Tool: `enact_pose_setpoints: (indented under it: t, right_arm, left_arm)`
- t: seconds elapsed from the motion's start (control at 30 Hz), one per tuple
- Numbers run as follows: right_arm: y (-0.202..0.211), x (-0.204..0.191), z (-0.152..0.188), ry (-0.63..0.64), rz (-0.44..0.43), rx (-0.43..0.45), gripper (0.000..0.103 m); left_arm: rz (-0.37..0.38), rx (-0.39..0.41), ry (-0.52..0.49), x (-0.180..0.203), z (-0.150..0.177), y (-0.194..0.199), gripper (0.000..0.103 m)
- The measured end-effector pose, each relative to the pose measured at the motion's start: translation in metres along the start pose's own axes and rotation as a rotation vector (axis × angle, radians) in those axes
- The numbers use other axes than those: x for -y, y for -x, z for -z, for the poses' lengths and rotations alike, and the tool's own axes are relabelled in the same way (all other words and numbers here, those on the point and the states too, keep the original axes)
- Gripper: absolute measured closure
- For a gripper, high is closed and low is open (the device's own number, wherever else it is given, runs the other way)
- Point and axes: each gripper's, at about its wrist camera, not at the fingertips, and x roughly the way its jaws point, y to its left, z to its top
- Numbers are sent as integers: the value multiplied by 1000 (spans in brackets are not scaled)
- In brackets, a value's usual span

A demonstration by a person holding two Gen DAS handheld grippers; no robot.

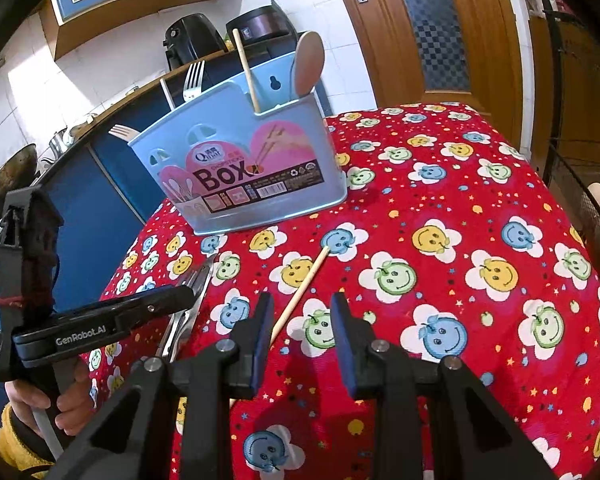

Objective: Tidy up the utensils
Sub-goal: 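Withdraw both tools from the box and reach toward utensils on the cloth, then grasp a silver fork with the left tool while the right tool grasps a chopstick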

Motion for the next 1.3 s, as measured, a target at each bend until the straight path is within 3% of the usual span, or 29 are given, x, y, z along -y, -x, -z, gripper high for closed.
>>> enact_pose_setpoints:
  t: [0.07,0.17,0.27,0.5,0.63,0.9,1.3]
  right_arm:
    - [0,0,0,0,-1,1,71]
    - [0,0,1,-1,0,-1,71]
    - [0,0,1,-3,1,-2,71]
    - [-4,4,4,-17,-8,-12,71]
    - [-7,3,2,-26,-28,-36,71]
    - [-23,3,-9,-63,-60,-130,71]
    - [-50,-13,-22,-22,49,-289,70]
  left_arm:
    - [-1,0,-14,2,0,-1,69]
    - [-14,-21,-22,3,-1,-8,89]
    - [-40,-8,-31,3,-3,-10,96]
    - [-59,-23,-75,7,-10,-15,96]
    - [-33,-31,-42,6,-16,-16,100]
    - [9,67,0,-1,-16,12,100]
    - [29,184,22,-13,-16,46,100]
